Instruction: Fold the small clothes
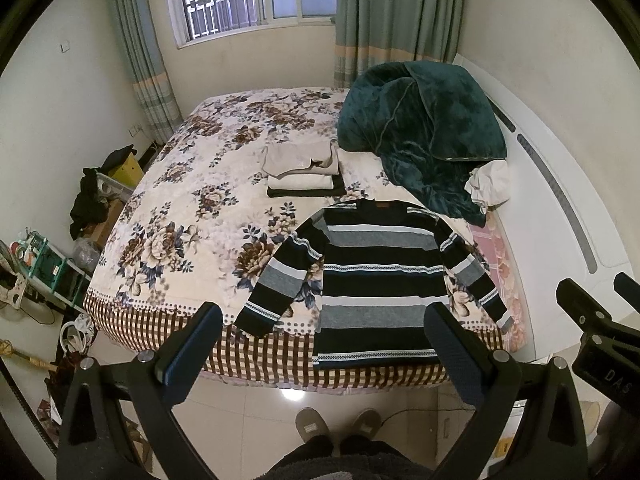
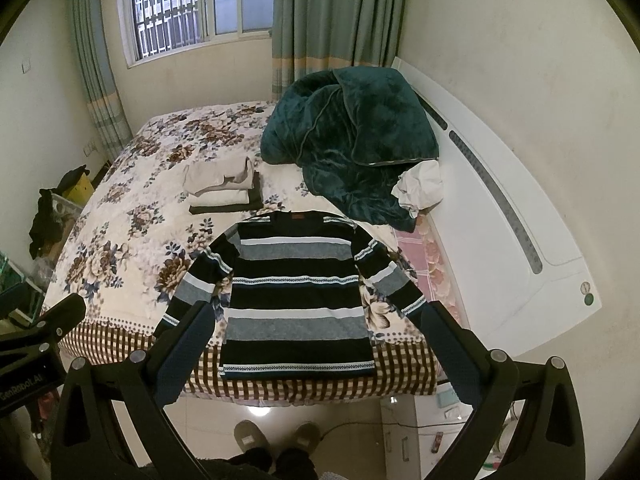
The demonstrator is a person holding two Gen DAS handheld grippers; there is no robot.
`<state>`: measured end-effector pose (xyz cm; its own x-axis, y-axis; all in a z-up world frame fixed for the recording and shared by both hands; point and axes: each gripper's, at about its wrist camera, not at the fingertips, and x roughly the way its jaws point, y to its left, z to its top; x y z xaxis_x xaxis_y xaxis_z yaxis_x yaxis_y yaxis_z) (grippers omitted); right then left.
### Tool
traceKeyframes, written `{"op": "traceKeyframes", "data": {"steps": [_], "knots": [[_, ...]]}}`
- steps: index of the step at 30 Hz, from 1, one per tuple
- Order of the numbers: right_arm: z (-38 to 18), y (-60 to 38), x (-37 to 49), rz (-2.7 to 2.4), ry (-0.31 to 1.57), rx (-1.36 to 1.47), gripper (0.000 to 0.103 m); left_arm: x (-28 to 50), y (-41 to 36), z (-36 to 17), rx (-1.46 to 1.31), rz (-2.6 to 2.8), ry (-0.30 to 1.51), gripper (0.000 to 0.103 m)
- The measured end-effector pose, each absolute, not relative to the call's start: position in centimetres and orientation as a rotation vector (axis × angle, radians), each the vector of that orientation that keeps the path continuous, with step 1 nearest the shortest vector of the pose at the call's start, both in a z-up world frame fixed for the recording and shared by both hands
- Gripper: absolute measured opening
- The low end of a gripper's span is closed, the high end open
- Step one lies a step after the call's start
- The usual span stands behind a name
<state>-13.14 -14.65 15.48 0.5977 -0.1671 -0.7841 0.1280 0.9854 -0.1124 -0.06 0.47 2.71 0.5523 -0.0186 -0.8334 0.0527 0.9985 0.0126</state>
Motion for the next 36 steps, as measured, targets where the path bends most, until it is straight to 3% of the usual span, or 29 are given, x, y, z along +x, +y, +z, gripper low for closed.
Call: {"op": "traceKeyframes", "data": {"steps": [16,24,30,36], "knots": [[15.6,-14.7,-12.8,-0.171,0.913,-0.045,0.103,0.0,0.4,2.7,0.036,-0.043,0.98,0.103],[14.0,-16.1,-10.4,-0.211,0.947,0.018,0.103,5.2,-0.5,-0.3,0.066,-0.053,0.962,0.103],[3.9,-22.9,-7.6,-0.395,0.983,0.183,0.103,11.8,-2.7,-9.5,0.083,-0.1,0.999,0.103],[-11.0,-35.7,-5.5,-0.644,1.059,0.413,0.103,18.8,-8.2,-20.8,0.166,-0.086,1.122,0.103]]}}
